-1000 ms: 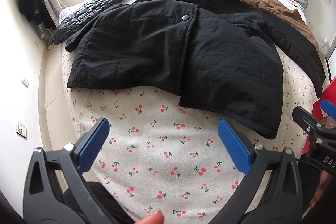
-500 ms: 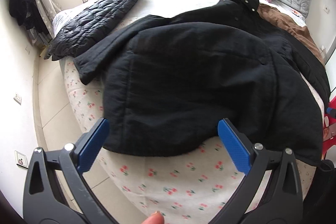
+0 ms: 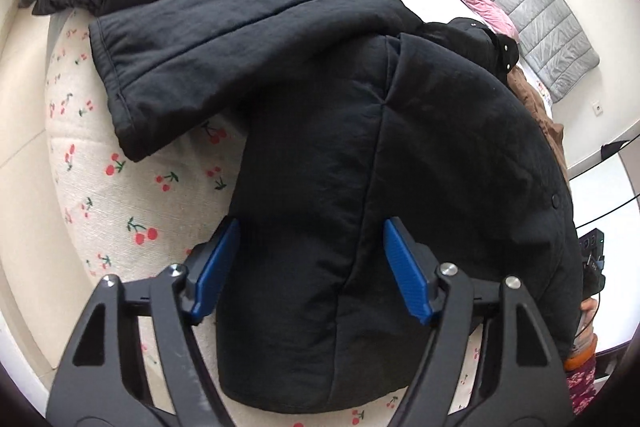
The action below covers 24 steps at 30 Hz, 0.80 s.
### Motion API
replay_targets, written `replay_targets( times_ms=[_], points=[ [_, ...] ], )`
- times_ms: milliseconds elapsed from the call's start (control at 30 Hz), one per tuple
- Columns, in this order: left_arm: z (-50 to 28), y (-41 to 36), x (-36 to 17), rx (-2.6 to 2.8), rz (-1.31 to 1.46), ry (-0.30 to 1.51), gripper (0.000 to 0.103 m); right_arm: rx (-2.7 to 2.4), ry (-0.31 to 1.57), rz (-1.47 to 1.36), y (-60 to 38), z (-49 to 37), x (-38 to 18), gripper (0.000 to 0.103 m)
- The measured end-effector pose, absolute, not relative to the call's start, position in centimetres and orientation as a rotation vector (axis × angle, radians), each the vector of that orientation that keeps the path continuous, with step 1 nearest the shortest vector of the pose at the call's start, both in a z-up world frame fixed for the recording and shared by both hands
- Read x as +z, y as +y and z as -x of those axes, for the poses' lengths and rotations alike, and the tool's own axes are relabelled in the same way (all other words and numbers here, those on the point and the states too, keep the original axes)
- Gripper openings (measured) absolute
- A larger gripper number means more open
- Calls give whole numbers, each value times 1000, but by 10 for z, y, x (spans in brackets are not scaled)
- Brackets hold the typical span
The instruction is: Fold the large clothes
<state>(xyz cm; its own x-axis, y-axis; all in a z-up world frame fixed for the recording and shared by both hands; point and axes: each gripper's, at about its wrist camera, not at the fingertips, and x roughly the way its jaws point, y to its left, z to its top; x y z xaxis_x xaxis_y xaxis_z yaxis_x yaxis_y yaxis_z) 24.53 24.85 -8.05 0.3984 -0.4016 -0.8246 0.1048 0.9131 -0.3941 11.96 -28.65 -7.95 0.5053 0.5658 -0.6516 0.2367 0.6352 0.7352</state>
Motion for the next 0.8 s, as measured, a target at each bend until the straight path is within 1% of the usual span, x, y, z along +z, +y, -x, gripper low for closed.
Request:
replay_targets(
  times_ms=[33,67,100,133,167,200,233,267,300,333,433,567,700,800],
  points=[
    [-243,249,-83,-331,325,1108,72,254,1049,-899,-285,-122,-77,87],
    [-241,248,-85,-335,343,1099,71,287,1042,-927,-283,-123,-78,78],
    [-239,247,-86,-340,354,1097,65,298,1046,-954,-281,-125,-81,71],
    [-236,244,-86,-345,362,1098,56,295,1047,-961,-280,-126,-82,66],
    [-233,242,-85,-352,370,1104,51,292,1048,-952,-278,-126,-82,53],
    [-231,239,-85,-362,376,1115,37,285,1049,-933,-276,-125,-79,34],
    [-227,237,-83,-373,383,1122,23,280,1046,-923,-276,-126,-77,23],
    [-222,233,-79,-372,382,1120,19,274,1036,-915,-276,-124,-71,12],
    [-217,230,-73,-369,373,1113,14,263,1024,-912,-276,-123,-66,10],
    [-210,226,-65,-366,361,1105,12,251,1004,-912,-276,-122,-61,9],
    [-186,212,-34,-372,358,1066,10,234,896,-929,-288,-109,-28,7],
    [-150,199,21,-423,344,987,9,223,745,-924,-315,-94,32,5],
    [-110,179,67,-528,332,959,8,177,677,-858,-337,-86,83,5],
    [-79,155,85,-615,287,982,8,134,641,-807,-361,-69,115,5]
  ],
)
